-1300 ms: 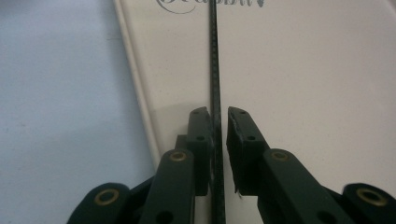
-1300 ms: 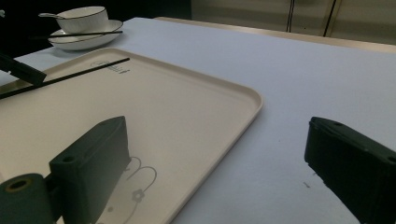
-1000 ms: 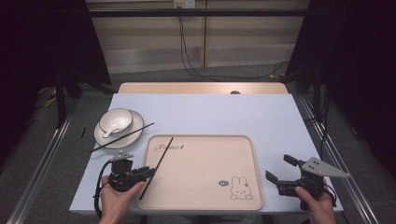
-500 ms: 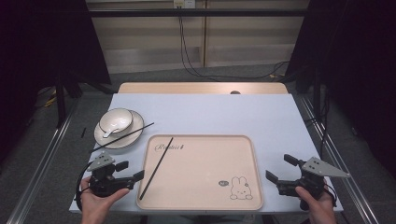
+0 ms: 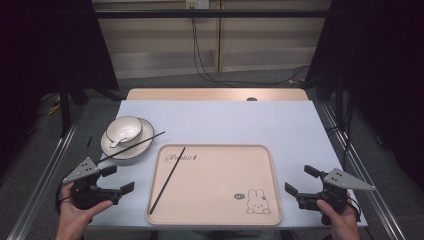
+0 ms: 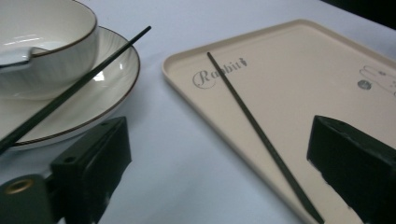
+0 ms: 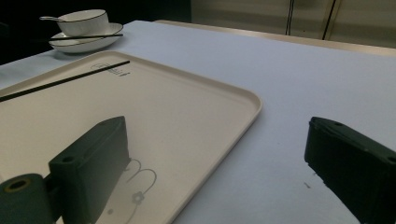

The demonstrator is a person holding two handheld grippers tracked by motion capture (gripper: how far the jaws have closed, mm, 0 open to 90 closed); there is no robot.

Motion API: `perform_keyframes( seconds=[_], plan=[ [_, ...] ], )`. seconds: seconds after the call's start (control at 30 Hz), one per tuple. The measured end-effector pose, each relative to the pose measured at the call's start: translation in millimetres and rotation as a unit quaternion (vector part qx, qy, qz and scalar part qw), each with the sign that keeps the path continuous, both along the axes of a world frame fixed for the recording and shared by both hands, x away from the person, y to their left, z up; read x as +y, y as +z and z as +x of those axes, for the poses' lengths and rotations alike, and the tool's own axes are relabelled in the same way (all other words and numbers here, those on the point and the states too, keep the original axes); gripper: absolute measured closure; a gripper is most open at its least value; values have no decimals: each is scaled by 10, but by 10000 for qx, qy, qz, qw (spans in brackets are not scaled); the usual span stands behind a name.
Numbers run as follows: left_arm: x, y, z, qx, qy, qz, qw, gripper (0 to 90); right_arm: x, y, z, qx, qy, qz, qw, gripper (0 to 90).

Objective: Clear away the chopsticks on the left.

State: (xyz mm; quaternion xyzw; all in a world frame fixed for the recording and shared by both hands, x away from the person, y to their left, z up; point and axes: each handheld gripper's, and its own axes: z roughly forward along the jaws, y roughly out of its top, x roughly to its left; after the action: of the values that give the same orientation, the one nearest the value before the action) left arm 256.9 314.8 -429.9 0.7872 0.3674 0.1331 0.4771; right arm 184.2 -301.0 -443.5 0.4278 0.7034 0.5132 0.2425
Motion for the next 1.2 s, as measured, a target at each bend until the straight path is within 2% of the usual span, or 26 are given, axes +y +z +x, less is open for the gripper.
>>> perform_keyframes(
  seconds=[0.07, 0.17, 0.2, 0.3, 0.4, 0.47, 0.57, 0.6, 0.77, 0.87, 0.9, 0.93, 1.03, 1.07, 1.13, 1.2],
  plan=[
    [76, 7, 33, 18, -128, -99, 9999, 51, -1, 4, -3, -35, 9, 6, 10000, 61],
    [170, 14, 104, -169, -55, -82, 9998, 72, -3, 4, 0, -71, 20, 6, 10000, 59],
    [195, 12, 134, -205, -49, -150, 9997, 84, -3, 5, 0, -78, 24, 13, 10000, 59],
    [258, 10, 245, -160, -12, -71, 9998, 81, 1, 7, -3, -84, 24, 5, 10000, 58],
    [332, 14, 351, -222, 17, -28, 9997, 77, -4, 5, 1, -84, 21, 7, 10000, 59],
    [380, 8, 415, -292, -10, -85, 9995, 79, -6, 3, 2, -90, 3, -1, 10000, 59],
    [433, -13, 516, -263, 40, -62, 9996, 99, -6, 5, -3, -80, 18, 2, 10000, 59],
    [452, -19, 560, -252, 43, 11, 9997, 99, -7, 5, -3, -83, 16, -1, 10000, 59],
    [489, -65, 706, -216, -83, 142, 9996, 129, -8, 3, -1, -74, 13, 2, 10000, 59],
    [508, -99, 784, -122, -7, 212, 9997, 129, -7, 3, -2, -54, 11, 13, 10000, 59],
    [513, -104, 803, -126, 48, 304, 9994, 148, -8, 3, -3, -68, 14, -1, 10000, 59],
    [515, -119, 823, -87, -45, 232, 9997, 156, -7, 3, -3, -74, -8, -11, 10000, 59],
    [538, -143, 878, -46, -70, 524, 9986, 242, -11, 2, -2, -76, 1, -10, 10000, 60],
    [552, -152, 902, 0, -110, 471, 9988, 268, -11, 2, -5, -53, 9, 6, 10000, 60],
    [582, -157, 944, -85, -57, 538, 9985, 351, -10, 1, -4, -49, -16, -11, 10000, 60],
    [589, -165, 978, -26, -11, 533, 9986, 404, -12, 0, -6, -50, -14, -15, 10000, 60]
  ],
)
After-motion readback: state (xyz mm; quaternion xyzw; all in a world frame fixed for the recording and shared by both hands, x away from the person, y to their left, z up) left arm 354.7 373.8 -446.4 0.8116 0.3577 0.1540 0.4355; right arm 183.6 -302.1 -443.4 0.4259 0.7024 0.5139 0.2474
